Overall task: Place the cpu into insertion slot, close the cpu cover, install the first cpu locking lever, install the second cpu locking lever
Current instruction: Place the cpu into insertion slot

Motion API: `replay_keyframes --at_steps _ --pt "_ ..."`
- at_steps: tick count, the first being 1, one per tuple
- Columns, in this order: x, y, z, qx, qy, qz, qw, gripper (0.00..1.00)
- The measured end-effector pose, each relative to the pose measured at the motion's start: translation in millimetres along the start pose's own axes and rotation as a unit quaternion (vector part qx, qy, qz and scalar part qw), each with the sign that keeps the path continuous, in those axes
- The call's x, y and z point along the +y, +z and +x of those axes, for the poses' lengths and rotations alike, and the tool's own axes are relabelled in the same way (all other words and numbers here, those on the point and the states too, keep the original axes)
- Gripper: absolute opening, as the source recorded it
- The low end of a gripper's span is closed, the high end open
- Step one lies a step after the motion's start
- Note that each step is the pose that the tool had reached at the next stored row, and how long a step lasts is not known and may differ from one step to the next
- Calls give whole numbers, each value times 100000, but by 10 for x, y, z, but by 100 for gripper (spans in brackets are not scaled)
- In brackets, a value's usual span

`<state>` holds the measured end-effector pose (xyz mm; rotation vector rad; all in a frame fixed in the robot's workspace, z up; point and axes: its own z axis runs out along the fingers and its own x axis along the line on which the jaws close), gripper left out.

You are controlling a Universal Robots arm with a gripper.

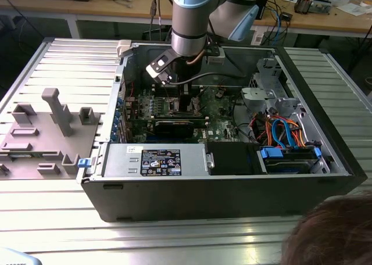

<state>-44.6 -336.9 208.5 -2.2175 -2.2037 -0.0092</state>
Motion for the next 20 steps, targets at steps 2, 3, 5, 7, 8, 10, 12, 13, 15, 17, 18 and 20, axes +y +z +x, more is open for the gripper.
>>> replay_keyframes --at_steps 2,3,5,7,8,10,12,13,15,17,18,20 --pt "-1 -1 0 -7 7 5 100000 35" --pt "-1 -1 0 -8 8 4 100000 29" --pt "-1 -2 0 -8 7 5 100000 17" --pt "-1 -2 0 -8 8 8 100000 11" --pt "-1 -2 0 -10 7 7 100000 11" --pt "-1 -2 0 -9 6 6 100000 11" --pt "-1 -2 0 -9 -20 7 100000 11" --pt "-1 -2 0 -9 -24 7 100000 11" --pt "-1 -2 0 -4 -23 5 100000 11" --pt "-1 -6 0 -8 -25 5 100000 11" --pt "-1 -7 0 -6 -24 5 100000 11" --pt "-1 -8 0 -6 -25 3 100000 11"
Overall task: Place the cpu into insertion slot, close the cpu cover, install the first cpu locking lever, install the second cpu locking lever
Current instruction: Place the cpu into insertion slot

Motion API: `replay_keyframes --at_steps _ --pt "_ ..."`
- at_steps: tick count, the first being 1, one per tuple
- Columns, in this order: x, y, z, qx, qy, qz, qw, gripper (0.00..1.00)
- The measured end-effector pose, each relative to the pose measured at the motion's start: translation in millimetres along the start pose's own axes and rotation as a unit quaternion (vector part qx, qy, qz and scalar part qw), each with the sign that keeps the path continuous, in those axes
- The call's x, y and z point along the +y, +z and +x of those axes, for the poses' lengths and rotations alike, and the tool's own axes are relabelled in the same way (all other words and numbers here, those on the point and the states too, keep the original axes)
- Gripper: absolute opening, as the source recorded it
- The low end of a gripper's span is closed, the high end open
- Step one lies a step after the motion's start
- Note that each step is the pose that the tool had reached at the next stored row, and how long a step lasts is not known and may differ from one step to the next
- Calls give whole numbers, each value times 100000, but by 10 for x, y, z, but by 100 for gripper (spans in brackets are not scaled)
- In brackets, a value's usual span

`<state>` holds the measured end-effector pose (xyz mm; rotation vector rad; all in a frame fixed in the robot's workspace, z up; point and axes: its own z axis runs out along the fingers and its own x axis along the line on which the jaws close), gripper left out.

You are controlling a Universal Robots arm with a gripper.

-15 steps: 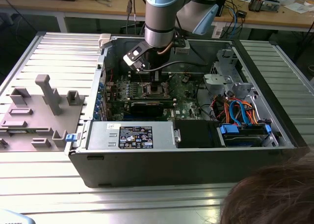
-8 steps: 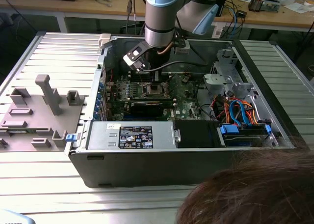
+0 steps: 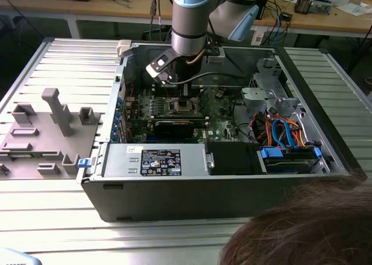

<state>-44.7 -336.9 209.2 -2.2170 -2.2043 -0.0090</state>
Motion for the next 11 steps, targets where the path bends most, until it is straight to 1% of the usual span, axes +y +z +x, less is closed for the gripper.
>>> replay_keyframes --at_steps 5,11 --pt "0 -11 0 -7 1 6 100000 11" --pt "0 -42 0 -7 -1 4 100000 11"
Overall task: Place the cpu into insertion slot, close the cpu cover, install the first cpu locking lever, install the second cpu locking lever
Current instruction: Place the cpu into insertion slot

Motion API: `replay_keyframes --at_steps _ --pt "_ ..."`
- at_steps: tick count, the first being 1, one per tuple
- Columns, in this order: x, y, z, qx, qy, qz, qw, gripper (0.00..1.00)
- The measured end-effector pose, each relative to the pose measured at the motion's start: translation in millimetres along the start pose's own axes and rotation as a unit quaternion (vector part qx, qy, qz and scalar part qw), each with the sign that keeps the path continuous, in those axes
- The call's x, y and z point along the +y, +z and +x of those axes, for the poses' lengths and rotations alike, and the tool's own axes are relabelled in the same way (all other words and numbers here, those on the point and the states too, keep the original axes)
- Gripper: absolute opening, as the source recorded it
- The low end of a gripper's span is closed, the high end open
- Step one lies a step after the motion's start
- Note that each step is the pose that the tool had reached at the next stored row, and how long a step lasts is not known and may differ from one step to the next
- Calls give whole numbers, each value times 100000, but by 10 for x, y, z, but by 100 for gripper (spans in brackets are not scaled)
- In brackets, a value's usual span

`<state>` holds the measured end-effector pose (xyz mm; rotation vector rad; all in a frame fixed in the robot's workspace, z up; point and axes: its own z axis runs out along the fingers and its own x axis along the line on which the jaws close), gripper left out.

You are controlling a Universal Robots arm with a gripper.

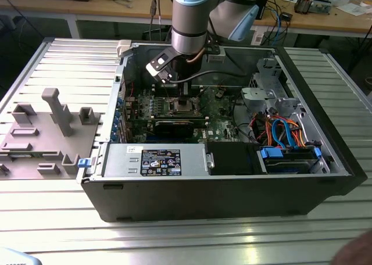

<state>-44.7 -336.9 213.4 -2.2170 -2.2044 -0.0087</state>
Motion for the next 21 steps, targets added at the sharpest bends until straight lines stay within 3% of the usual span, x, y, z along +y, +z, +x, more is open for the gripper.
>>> replay_keyframes --at_steps 8,11,20,21 --pt "32 -47 1 1 6 68 100000 11" --pt "32 -137 2 3 3 69 100000 11" --pt "31 -294 5 4 4 69 100000 11" --pt "30 -336 5 4 4 69 100000 11"
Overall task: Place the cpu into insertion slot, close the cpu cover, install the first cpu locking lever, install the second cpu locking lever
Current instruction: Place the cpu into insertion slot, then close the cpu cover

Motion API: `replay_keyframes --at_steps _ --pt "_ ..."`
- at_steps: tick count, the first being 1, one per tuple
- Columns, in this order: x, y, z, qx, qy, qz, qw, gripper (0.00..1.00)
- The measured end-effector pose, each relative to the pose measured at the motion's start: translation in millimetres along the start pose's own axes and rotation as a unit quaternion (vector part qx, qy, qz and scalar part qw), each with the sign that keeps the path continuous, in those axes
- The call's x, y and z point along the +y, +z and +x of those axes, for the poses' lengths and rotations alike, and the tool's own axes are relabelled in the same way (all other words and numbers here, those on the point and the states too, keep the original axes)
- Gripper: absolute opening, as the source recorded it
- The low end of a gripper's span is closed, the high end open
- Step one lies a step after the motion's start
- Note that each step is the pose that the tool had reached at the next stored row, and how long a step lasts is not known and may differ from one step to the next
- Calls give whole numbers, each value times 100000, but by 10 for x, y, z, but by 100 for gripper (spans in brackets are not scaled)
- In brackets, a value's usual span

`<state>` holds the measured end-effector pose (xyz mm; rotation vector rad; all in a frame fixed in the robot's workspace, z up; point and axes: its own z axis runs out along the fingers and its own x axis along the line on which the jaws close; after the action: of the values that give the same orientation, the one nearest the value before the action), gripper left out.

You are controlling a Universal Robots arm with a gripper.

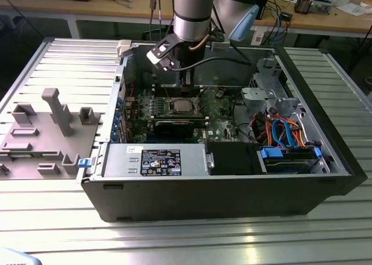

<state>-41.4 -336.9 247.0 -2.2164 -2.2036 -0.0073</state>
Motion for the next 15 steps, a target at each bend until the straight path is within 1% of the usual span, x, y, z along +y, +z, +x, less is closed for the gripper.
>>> replay_keyframes --at_steps 1,5,7,8,9,10,15 --pt "0 -20 0 1 -1 -1 100000 11" --pt "-1 -144 2 -2 0 -2 100000 11" --pt "-1 -189 3 1 0 -3 100000 11" --pt "-2 -249 4 -2 0 1 100000 11" --pt "-2 -288 4 -4 -3 1 100000 11" --pt "-2 -311 4 0 -2 -3 100000 11" --pt "-2 -317 5 2 -3 -3 100000 11"
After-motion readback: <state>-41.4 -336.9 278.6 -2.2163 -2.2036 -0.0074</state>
